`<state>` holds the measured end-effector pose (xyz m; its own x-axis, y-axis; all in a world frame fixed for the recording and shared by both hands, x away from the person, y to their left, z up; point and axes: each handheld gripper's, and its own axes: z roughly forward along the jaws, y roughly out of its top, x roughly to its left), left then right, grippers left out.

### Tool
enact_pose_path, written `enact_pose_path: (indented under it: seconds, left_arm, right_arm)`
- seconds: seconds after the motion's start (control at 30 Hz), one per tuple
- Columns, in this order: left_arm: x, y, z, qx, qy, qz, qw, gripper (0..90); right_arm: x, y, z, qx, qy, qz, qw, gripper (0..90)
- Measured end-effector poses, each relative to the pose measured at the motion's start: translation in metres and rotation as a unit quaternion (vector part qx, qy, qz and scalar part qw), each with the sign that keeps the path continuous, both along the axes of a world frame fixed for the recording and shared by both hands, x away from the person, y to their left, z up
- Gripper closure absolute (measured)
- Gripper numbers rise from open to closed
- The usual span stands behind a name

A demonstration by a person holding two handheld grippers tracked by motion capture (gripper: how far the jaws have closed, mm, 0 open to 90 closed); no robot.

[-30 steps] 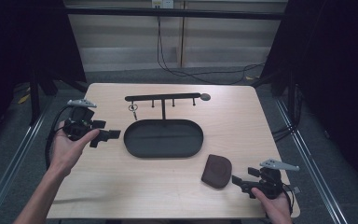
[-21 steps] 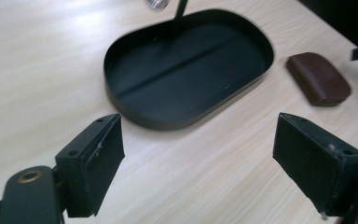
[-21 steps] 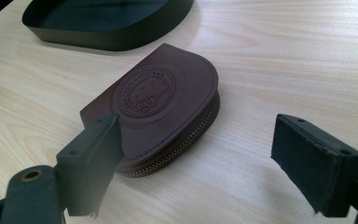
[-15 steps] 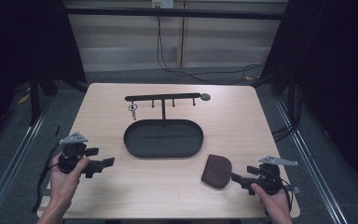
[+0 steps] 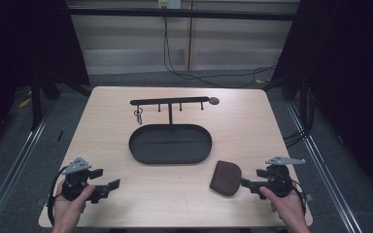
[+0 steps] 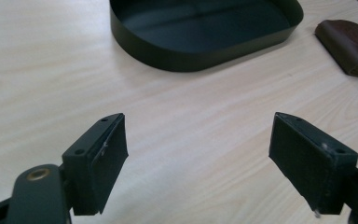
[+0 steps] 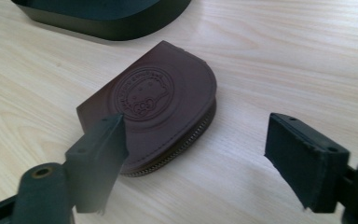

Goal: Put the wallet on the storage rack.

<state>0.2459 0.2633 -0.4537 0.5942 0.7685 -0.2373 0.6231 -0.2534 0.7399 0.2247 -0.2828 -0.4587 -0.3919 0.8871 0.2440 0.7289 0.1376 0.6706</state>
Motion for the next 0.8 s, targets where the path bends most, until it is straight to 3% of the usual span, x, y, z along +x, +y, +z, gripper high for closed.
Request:
enact_pose_path:
  seconds: [0.07,0.17,0.3,0.4,0.43,0.73,0.77,0.8]
  left_arm:
    - [-0.005,-0.002,-0.005,-0.003,-0.003,0.001,1.0,20.5]
    - [-0.01,-0.002,-0.013,-0.015,0.013,-0.006,0.9998,20.2]
    - [-0.011,-0.006,-0.016,0.003,0.015,0.004,0.9999,20.1]
    - [-0.01,-0.008,-0.015,0.0,0.011,-0.007,0.9999,20.1]
    - [-0.009,-0.01,-0.016,0.0,0.009,-0.01,0.9999,20.0]
    - [-0.002,-0.015,-0.018,0.009,0.019,-0.026,0.9995,20.5]
    - [-0.002,-0.015,-0.018,0.013,0.024,-0.032,0.9991,20.5]
    - [-0.002,-0.015,-0.018,0.013,0.024,-0.032,0.9991,20.4]
  right_arm:
    - [0.003,0.001,0.0,0.005,0.005,0.004,1.0,22.6]
    - [0.011,0.005,-0.001,-0.008,0.022,0.012,0.9997,25.7]
    - [0.018,0.012,-0.003,-0.016,0.041,0.027,0.9987,25.1]
    - [0.023,0.018,-0.001,-0.029,0.053,0.038,0.9975,23.9]
    - [0.027,0.022,0.002,-0.033,0.068,0.048,0.996,23.6]
    - [0.048,0.034,0.01,-0.055,0.114,0.072,0.9894,21.8]
    - [0.055,0.037,0.009,-0.062,0.132,0.085,0.9857,20.5]
    - [0.055,0.037,0.009,-0.062,0.132,0.085,0.9857,20.5]
